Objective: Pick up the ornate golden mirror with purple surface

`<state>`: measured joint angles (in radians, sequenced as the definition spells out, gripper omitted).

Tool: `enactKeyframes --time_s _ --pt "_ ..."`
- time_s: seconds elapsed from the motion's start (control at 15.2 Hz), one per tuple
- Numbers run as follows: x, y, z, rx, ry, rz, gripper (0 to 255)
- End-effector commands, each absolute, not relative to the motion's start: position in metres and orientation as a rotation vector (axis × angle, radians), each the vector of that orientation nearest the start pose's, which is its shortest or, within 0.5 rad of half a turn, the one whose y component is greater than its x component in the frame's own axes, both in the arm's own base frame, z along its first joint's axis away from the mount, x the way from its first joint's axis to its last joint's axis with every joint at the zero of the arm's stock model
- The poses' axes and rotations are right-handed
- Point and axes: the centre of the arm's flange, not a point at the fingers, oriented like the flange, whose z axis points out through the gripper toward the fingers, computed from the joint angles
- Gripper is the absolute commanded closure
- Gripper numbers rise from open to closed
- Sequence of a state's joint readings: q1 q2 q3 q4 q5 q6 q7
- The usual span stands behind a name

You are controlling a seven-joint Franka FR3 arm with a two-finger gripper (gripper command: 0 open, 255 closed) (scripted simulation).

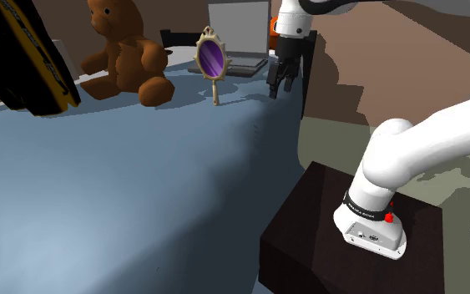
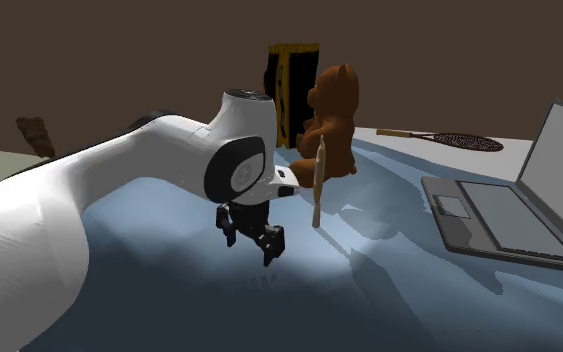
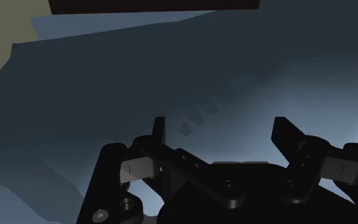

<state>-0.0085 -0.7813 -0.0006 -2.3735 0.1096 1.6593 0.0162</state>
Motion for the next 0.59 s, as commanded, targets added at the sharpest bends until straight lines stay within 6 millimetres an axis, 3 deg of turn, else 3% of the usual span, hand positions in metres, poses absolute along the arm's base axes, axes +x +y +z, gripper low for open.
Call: enactKeyframes --time_s 0.0,0.53 --pt "0.317 0.008 0.589 -3.029 0.047 -0.101 0" --pt "0.395 -0.02 0.609 -3.04 -0.167 -0.313 0"
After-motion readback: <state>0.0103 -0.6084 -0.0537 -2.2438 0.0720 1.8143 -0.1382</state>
